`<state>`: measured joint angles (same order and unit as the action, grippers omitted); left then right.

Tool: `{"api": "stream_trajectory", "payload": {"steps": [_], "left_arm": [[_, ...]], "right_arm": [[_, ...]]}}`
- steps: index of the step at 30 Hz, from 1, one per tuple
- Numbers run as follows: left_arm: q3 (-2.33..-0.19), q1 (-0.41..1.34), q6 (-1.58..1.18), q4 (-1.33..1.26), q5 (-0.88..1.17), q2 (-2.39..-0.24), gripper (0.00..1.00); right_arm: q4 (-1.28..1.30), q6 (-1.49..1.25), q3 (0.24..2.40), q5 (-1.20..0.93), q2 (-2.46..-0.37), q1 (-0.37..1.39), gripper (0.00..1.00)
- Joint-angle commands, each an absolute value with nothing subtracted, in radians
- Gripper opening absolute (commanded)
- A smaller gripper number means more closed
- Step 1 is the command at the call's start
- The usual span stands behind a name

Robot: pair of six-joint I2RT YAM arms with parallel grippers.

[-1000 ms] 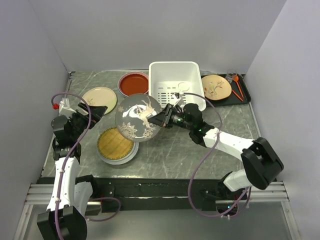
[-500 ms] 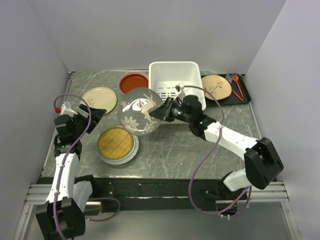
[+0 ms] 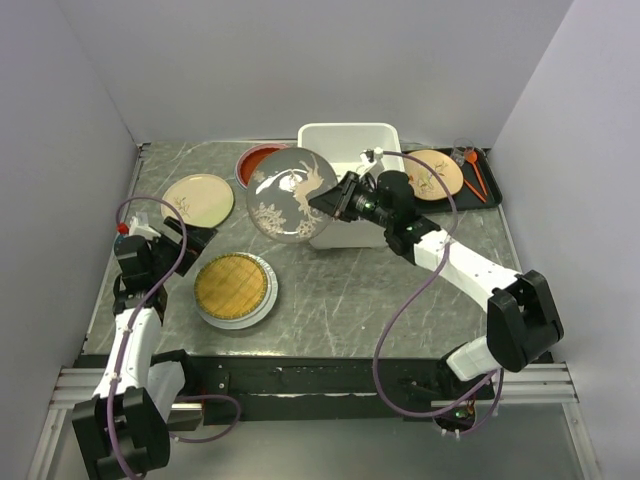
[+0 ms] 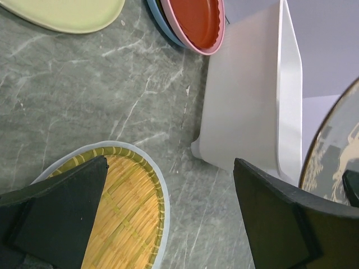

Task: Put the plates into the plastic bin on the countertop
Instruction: Place the plate in the plastic bin.

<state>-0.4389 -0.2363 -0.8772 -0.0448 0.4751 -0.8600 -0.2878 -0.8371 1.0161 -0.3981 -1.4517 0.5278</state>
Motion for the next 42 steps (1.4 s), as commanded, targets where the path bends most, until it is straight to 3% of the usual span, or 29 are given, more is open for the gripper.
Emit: {"api": "stream_trajectory", "payload": {"steps": [1, 15, 42], "left_arm": [[-0.425, -0.238, -0.881, -0.143, 0.523, -0.888, 0.99], [-0.416, -0.239, -0.867, -0.115, 0.526, -0.873, 0.99], [-0.414, -0.239, -0.824, -0.138, 0.540, -0.948, 0.99]], "right_arm": [[-0.428, -0.835, 1.063, -0.356, -1.365, 0.480, 0.00], [-0.494, -0.882, 1.052, -0.270, -1.400, 0.374, 0.00], [-0.606, -0.979, 1.175, -0.245, -1.700, 0.275, 0.00]]}}
